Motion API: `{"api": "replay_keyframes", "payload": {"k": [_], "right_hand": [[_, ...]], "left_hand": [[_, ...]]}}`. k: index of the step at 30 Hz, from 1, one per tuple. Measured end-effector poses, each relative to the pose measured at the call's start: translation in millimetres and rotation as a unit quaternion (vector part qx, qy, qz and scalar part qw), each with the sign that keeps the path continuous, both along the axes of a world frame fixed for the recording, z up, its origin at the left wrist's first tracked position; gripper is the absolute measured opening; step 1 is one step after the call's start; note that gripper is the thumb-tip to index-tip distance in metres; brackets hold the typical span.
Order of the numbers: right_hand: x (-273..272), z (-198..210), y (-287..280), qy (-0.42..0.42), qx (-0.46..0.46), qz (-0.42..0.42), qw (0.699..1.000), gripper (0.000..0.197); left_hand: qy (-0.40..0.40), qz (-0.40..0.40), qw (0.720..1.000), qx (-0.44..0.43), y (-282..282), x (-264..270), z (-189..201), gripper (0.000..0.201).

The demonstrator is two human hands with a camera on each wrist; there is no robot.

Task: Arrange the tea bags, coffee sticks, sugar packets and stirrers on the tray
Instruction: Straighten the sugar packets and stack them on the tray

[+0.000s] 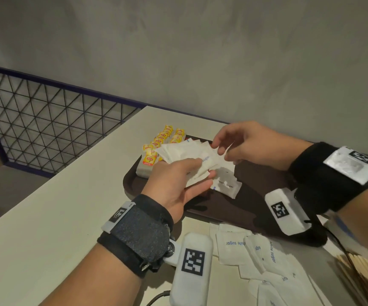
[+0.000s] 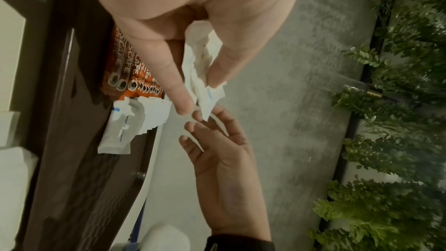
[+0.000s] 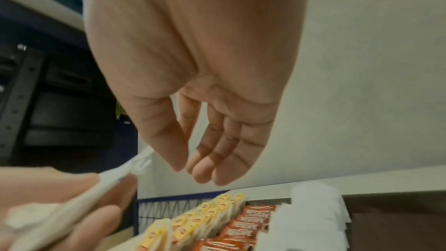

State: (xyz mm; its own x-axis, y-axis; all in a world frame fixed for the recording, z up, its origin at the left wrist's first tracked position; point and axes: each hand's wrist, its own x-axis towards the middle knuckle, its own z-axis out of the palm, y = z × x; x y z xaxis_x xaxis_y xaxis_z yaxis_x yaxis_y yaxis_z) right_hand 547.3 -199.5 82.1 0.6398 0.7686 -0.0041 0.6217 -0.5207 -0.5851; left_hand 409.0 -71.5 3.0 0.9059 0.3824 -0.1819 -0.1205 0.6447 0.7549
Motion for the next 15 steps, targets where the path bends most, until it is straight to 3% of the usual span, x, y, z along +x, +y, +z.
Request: {"api": "replay_keyframes", "payload": {"k": [3, 6, 11, 15], "right_hand": [[-16.8, 2.6, -5.3, 0.016, 0.014, 0.048, 0.999, 0.053], [-30.9, -2.1, -8.3, -0.027, 0.027, 0.064, 0.997, 0.059], [-43.2, -0.9, -11.0, -0.094, 0.066, 0.062, 0.991, 0.021], [-44.1, 5.7, -14.9, -0.034, 0.132, 0.015, 0.99, 0.005]], "left_hand": [[0.001, -0.001, 1.0, 0.012, -0.2, -0.2, 0.6, 0.027], [0.021, 0.003, 1.0, 0.021, -0.3, -1.6, 2.1, 0.033], [0.045, 0.005, 0.999, 0.018, -2.9, -3.0, 2.7, 0.036], [0.048, 0.006, 0.999, 0.015, -1.9, -3.0, 4.9, 0.019]]}}
